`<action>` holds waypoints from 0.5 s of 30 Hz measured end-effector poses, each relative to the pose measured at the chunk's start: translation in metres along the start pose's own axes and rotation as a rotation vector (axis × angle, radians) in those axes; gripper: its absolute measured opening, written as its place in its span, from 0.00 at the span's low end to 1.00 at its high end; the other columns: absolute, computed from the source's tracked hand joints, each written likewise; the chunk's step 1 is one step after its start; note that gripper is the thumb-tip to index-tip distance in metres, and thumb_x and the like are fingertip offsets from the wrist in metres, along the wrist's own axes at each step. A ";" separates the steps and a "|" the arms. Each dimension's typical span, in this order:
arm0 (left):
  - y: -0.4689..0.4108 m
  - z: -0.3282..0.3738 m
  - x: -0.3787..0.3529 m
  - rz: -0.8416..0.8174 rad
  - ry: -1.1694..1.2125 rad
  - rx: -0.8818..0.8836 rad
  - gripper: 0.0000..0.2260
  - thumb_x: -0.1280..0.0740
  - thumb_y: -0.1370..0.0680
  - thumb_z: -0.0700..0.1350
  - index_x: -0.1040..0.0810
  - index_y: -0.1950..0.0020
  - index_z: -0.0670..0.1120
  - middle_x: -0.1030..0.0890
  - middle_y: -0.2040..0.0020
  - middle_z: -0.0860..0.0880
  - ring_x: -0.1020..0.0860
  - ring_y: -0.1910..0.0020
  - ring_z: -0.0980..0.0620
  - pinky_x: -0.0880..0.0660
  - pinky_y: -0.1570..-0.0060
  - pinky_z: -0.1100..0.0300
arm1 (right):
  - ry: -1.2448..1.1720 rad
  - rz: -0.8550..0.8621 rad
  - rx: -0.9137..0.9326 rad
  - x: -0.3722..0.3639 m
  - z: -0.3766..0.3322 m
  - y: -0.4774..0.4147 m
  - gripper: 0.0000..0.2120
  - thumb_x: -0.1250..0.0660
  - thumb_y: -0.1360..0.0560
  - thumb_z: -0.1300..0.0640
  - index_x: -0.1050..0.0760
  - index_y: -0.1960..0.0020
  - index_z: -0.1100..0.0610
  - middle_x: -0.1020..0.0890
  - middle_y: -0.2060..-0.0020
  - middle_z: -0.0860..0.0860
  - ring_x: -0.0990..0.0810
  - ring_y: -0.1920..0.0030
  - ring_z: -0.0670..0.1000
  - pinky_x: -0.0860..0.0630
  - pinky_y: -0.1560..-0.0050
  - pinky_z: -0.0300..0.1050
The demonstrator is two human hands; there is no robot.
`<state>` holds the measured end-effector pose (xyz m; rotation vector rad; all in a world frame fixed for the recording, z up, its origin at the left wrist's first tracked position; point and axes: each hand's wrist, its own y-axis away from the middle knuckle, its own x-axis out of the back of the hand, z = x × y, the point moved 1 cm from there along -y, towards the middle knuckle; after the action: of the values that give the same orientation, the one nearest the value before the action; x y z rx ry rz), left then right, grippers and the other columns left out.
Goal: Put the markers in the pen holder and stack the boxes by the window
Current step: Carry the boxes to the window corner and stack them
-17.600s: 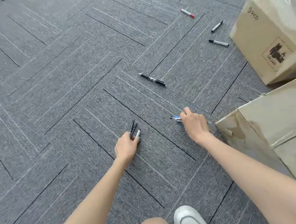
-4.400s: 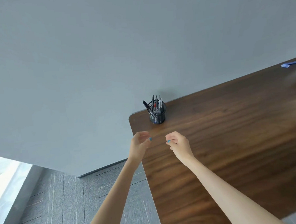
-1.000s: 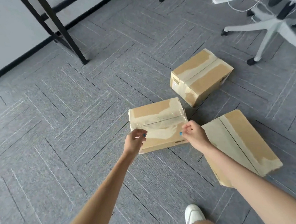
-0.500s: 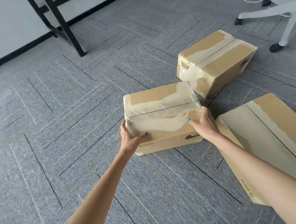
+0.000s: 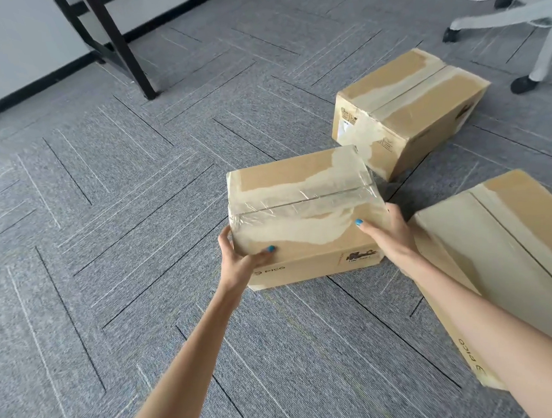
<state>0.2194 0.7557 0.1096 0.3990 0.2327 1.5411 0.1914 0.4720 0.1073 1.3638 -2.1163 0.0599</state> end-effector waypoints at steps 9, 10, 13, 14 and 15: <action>0.030 0.054 0.029 0.027 -0.023 0.016 0.45 0.23 0.34 0.35 0.45 0.26 0.53 0.29 0.36 0.52 0.25 0.40 0.50 0.27 0.45 0.57 | -0.092 0.001 0.028 0.010 -0.050 0.042 0.28 0.27 0.28 0.53 0.34 0.32 0.56 0.26 0.35 0.53 0.28 0.38 0.49 0.36 0.41 0.39; 0.037 0.065 0.033 0.026 -0.027 0.017 0.45 0.23 0.34 0.35 0.46 0.26 0.53 0.30 0.35 0.52 0.26 0.39 0.49 0.27 0.45 0.57 | -0.094 -0.004 0.025 0.016 -0.062 0.049 0.28 0.28 0.28 0.53 0.34 0.32 0.57 0.26 0.35 0.54 0.29 0.39 0.48 0.37 0.41 0.38; 0.063 0.107 0.044 0.013 -0.032 0.026 0.46 0.23 0.34 0.34 0.47 0.25 0.52 0.32 0.33 0.51 0.27 0.38 0.48 0.27 0.44 0.56 | -0.092 -0.020 0.011 0.036 -0.097 0.073 0.29 0.28 0.27 0.52 0.35 0.32 0.58 0.27 0.35 0.55 0.31 0.42 0.46 0.37 0.42 0.39; 0.072 0.123 0.048 0.011 -0.029 0.029 0.47 0.23 0.34 0.34 0.47 0.24 0.52 0.33 0.33 0.51 0.27 0.37 0.48 0.27 0.43 0.56 | -0.089 -0.029 0.003 0.044 -0.111 0.081 0.29 0.28 0.27 0.52 0.36 0.32 0.58 0.27 0.35 0.55 0.30 0.40 0.48 0.36 0.42 0.39; 0.080 0.140 0.051 0.008 -0.029 0.031 0.47 0.24 0.34 0.33 0.47 0.24 0.51 0.33 0.33 0.51 0.27 0.38 0.48 0.27 0.43 0.56 | -0.086 -0.042 -0.006 0.053 -0.126 0.090 0.29 0.29 0.27 0.51 0.36 0.32 0.57 0.27 0.35 0.55 0.28 0.38 0.51 0.36 0.42 0.40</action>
<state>0.2015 0.7910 0.2744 0.4467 0.2330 1.5401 0.1604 0.5156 0.2621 1.4308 -2.1553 -0.0225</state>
